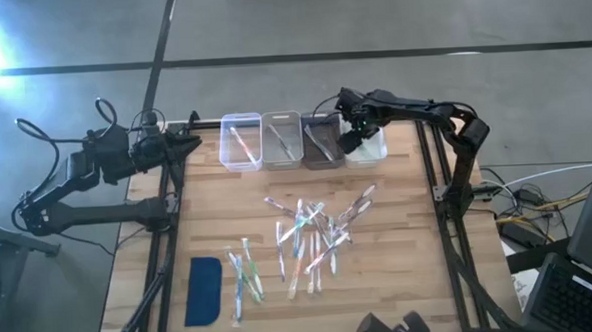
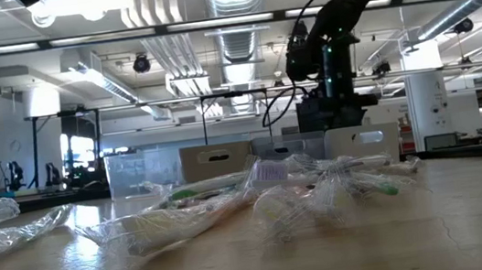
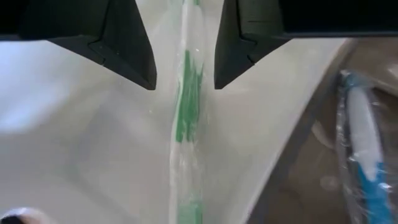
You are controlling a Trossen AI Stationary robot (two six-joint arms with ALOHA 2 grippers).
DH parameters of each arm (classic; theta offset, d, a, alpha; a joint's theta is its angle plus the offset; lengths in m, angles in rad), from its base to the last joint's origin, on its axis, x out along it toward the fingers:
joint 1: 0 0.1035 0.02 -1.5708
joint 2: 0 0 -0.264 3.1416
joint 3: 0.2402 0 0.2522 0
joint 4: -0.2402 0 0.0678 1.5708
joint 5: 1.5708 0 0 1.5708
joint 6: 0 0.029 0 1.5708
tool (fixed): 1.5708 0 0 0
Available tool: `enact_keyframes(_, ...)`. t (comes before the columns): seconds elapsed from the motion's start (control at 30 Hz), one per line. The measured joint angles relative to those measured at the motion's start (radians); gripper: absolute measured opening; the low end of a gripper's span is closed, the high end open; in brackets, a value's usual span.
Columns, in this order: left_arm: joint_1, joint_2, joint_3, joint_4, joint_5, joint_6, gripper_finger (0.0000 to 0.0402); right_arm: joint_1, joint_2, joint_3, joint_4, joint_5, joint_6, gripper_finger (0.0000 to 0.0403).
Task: Pick & Place Toothbrushes
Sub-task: Put the blue toothbrush into the black transparent bin
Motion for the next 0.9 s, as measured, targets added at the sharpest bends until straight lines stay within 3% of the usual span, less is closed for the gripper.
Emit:
enact_keyframes(0.33,0.0,0.0,0.0,0.0,0.0,0.0,0.0046,0.0,-0.005,0.131,-0.114,0.002,-0.016,0.0171)
enact_keyframes(0.9,0.0,0.0,0.0,0.0,0.0,0.0,0.0046,0.039,-0.115,0.299,-0.317,0.002,-0.01,0.0098)
